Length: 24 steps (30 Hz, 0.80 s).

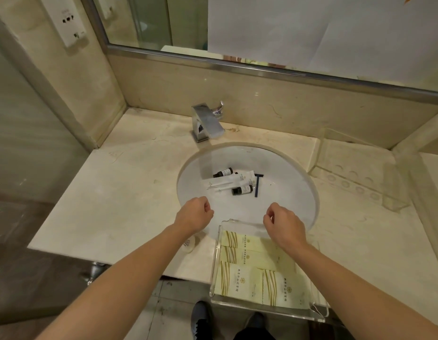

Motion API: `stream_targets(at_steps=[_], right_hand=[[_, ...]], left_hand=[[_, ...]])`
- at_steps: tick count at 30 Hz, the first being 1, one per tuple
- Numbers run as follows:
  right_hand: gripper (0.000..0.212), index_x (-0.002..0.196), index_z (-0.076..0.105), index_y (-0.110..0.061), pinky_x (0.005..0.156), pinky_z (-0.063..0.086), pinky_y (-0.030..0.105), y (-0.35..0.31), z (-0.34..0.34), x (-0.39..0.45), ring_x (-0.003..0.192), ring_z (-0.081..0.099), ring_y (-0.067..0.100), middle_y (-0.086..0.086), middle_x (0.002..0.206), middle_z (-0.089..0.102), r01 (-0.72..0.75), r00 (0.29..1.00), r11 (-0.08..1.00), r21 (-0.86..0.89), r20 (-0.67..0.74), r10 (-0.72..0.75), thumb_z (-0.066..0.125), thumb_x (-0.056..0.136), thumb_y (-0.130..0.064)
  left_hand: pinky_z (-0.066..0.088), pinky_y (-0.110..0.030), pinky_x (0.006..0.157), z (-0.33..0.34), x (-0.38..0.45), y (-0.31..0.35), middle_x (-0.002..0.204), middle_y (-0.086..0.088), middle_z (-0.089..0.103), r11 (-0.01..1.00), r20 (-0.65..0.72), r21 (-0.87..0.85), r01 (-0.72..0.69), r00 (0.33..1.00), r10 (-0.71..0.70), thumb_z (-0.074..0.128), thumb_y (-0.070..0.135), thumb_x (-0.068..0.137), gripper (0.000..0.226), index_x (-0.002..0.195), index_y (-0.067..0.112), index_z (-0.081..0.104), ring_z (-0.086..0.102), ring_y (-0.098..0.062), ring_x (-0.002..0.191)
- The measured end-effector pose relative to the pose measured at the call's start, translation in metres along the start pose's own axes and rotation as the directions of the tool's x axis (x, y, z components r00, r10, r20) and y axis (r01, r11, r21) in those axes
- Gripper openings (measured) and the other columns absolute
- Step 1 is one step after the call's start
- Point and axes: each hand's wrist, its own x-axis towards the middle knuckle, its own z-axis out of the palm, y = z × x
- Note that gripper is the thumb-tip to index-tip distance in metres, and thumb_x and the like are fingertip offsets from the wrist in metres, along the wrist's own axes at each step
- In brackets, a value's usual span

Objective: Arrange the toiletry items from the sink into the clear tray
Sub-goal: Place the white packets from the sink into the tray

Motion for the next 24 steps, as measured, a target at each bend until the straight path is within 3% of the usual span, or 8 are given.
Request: stream_targets(at_steps=[4,8,14,20,24], right_hand=[[0.01,0.091,0.057,-0.018,0.058,0.045,0.031,-0.001,0.003,0.027,0.072,0.059,0.021,0.0,0.082,0.064,-0.09,0.994,0.992,0.09,0.071,0.084,0.048,0.092,-0.023],[0.009,0.095,0.056,-0.02,0.072,0.051,0.037,0.003,0.014,0.066,0.083,0.061,0.024,0.001,0.091,0.064,-0.171,0.963,0.975,0.142,0.234,0.135,0.051,0.091,-0.026],[0.034,0.125,0.056,-0.013,0.095,0.047,0.038,0.008,0.045,0.125,0.11,0.056,0.026,0.01,0.129,0.052,-0.1,0.932,0.978,0.18,0.362,0.029,0.053,0.092,-0.022],[0.06,0.149,0.028,-0.021,0.101,0.042,0.04,0.012,0.071,0.166,0.133,0.043,0.025,0.001,0.156,0.024,0.005,0.911,0.996,0.088,0.41,-0.041,0.042,0.092,-0.007],[0.068,0.15,0.023,-0.024,0.101,0.044,0.044,0.016,0.085,0.187,0.137,0.039,0.026,-0.004,0.162,0.011,0.076,0.896,0.996,-0.038,0.44,-0.052,0.039,0.089,0.001]], left_hand=[[0.049,-0.036,0.073,0.006,0.022,0.007,0.095,-0.007,0.065,0.999,0.033,-0.02,0.03,0.999,-0.029,0.054,0.02,0.085,0.007,0.08,0.016,0.053,0.06,-0.024,0.089],[0.049,-0.036,0.076,0.011,0.055,0.011,0.108,-0.012,0.059,0.996,0.074,-0.039,0.08,0.994,-0.077,0.056,0.022,0.085,0.007,0.084,0.016,0.053,0.06,-0.026,0.088],[0.045,-0.039,0.098,0.021,0.107,0.007,0.132,-0.012,0.038,0.982,0.158,0.04,0.184,0.969,-0.188,0.054,0.026,0.091,0.036,0.122,0.008,0.053,0.056,-0.032,0.109],[0.041,-0.038,0.103,0.047,0.155,0.004,0.143,-0.008,0.033,0.983,0.104,0.0,0.184,0.978,-0.183,0.052,0.013,0.09,0.048,0.137,0.013,0.042,0.051,-0.031,0.122],[0.045,-0.042,0.094,0.066,0.173,-0.003,0.138,-0.006,0.038,0.981,0.075,0.114,0.155,0.984,-0.164,0.052,0.008,0.087,0.051,0.135,0.016,0.037,0.054,-0.034,0.116]])
